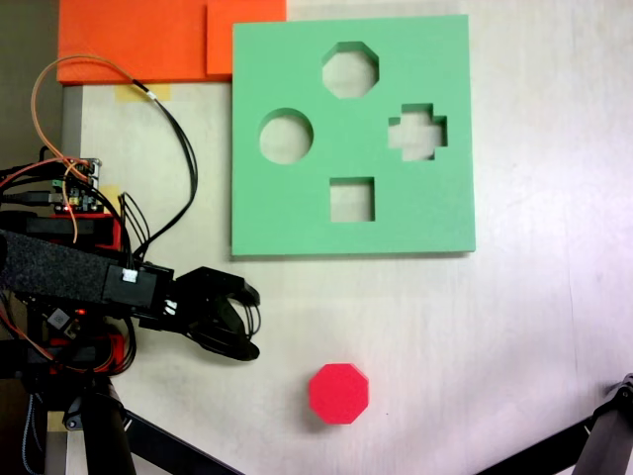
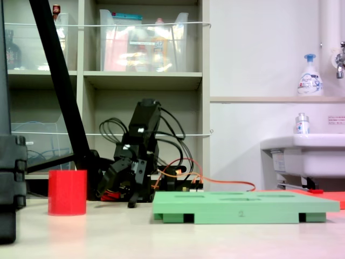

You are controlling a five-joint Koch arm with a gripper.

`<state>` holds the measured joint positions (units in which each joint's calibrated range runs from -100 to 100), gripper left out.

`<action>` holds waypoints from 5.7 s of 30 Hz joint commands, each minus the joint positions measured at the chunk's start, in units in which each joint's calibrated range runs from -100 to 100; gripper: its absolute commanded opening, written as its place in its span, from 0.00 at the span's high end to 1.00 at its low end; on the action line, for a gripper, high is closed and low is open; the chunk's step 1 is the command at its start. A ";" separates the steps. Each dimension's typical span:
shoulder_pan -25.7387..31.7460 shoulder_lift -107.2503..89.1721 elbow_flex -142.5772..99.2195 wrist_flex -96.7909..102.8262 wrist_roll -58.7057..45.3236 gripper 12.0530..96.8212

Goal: Put the octagonal pillar block into the corresponding hole

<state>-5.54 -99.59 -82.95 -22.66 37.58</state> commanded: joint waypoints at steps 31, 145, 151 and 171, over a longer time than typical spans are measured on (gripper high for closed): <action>-0.49 54.90 96.91 -74.26 2.54 0.09; 30.43 108.11 149.55 -77.34 37.31 0.64; 31.31 112.16 149.65 -72.91 39.12 0.64; 32.53 119.14 149.85 -55.38 42.64 0.64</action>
<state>26.50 20.38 62.96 -83.55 79.73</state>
